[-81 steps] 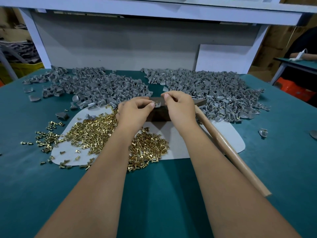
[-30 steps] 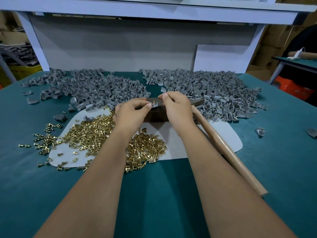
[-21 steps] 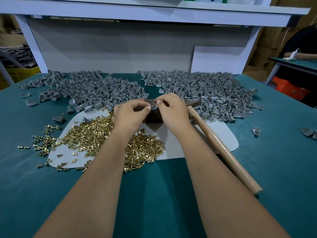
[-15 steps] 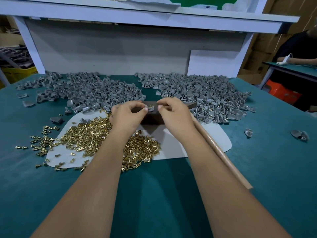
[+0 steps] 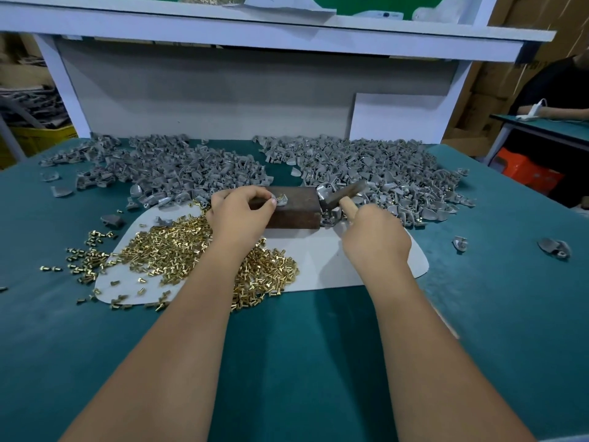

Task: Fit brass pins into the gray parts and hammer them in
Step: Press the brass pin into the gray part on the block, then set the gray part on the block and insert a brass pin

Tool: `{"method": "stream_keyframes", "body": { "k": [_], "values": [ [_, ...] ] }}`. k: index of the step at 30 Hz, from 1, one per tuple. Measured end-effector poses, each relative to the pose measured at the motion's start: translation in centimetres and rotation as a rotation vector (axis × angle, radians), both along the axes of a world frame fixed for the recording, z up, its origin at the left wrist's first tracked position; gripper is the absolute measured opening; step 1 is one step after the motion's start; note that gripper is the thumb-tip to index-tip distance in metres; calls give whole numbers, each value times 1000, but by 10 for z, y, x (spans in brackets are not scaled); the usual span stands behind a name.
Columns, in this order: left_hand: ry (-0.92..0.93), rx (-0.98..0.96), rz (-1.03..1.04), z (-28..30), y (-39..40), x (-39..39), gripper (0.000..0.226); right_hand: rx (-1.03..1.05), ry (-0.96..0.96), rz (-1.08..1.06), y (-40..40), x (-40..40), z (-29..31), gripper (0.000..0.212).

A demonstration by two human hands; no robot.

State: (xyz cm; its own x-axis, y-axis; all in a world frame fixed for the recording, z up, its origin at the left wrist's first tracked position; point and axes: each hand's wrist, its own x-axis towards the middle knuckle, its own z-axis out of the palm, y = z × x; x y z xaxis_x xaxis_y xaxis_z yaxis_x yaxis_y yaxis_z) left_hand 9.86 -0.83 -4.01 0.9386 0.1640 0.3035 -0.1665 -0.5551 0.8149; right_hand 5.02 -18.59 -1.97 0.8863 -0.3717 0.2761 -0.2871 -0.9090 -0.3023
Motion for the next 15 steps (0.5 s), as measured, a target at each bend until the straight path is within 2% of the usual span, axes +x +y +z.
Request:
{"method": "stream_keyframes", "body": {
  "k": [2,4,9,12,15],
  "values": [
    [-5,10,2,0,0,1,19,-39,-73,-39,1,-2,5,12],
    [-5,26,4,-1,0,3,19,-93,-174,-61,-1,-2,12,27],
    [-27,63,9,-3,2,5,19,-151,-536,138,10,-8,21,18],
    [5,67,40,-2,1,5,21,-206,-455,173,19,-10,20,23],
    [49,22,58,0,-2,5,19,-281,-394,173,22,-14,19,44]
  ]
}}
